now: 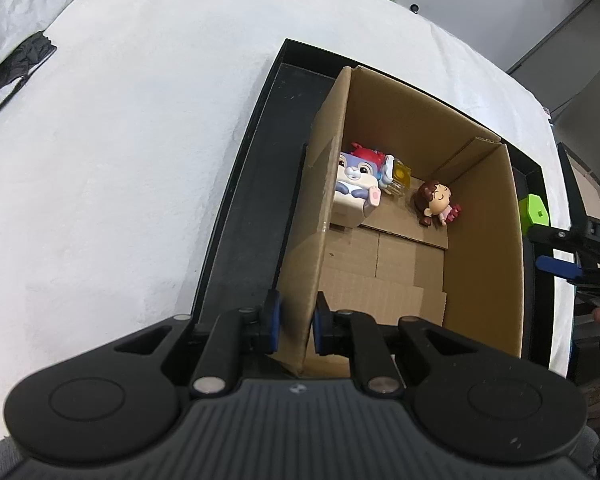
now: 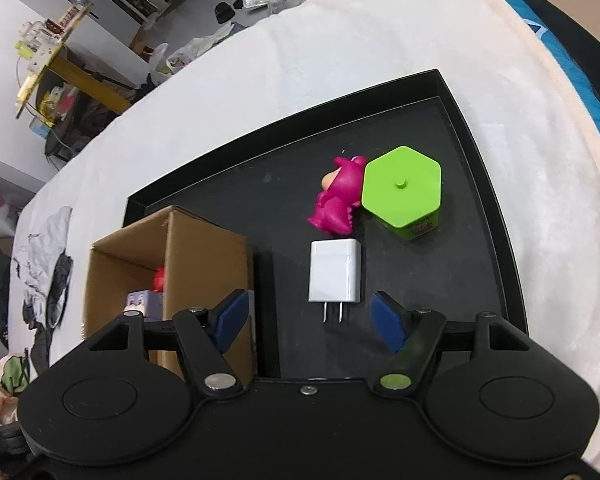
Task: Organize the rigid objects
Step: 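Move the right gripper over the white charger plug and close on it, then carry the white charger into the box and open the right gripper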
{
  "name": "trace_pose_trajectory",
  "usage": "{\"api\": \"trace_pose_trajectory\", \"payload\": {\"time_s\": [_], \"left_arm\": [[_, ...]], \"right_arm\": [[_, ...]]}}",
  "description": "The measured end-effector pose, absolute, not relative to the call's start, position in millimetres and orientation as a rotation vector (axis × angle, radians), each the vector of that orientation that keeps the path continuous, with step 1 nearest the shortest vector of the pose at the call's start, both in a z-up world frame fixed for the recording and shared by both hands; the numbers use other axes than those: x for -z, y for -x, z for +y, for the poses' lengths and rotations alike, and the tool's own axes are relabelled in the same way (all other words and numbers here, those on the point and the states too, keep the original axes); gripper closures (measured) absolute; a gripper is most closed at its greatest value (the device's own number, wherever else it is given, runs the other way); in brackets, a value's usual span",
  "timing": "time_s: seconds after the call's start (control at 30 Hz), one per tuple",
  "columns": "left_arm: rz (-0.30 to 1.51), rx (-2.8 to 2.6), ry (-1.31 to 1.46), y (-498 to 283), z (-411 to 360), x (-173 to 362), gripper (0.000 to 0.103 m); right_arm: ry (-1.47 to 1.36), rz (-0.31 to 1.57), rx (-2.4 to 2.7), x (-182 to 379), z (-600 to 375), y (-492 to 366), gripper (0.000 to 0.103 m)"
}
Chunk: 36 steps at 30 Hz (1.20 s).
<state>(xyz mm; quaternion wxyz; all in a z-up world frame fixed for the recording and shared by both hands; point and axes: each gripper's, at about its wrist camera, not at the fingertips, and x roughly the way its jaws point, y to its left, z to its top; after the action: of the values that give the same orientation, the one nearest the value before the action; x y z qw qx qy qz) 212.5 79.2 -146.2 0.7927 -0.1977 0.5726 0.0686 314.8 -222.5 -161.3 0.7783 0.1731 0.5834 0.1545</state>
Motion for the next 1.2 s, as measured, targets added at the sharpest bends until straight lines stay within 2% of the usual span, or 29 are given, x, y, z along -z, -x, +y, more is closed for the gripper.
{"api": "trace_pose_trajectory", "payload": {"time_s": [0.57,0.63,0.83,1.2], "left_arm": [[1.221,-0.099,0.448,-207.4,81.1,147.5,0.087],[1.221,-0.098,0.441,-207.3,79.9,146.6,0.087],[1.222,-0.094,0.430,-208.7,77.8,145.0,0.087],[1.222,-0.090,0.420,-209.9,74.8,147.0,0.087]], "right_arm": [[-0.239,1.295,-0.255,196.9,-189.4,-331.9,0.045],[-0.190,1.294,-0.246,198.4,-182.6,-331.5,0.053],[-0.040,1.296,-0.235,205.8,-162.4,-326.2,0.065],[-0.135,1.302,-0.257,188.3,-181.0,-309.7,0.066]]}}
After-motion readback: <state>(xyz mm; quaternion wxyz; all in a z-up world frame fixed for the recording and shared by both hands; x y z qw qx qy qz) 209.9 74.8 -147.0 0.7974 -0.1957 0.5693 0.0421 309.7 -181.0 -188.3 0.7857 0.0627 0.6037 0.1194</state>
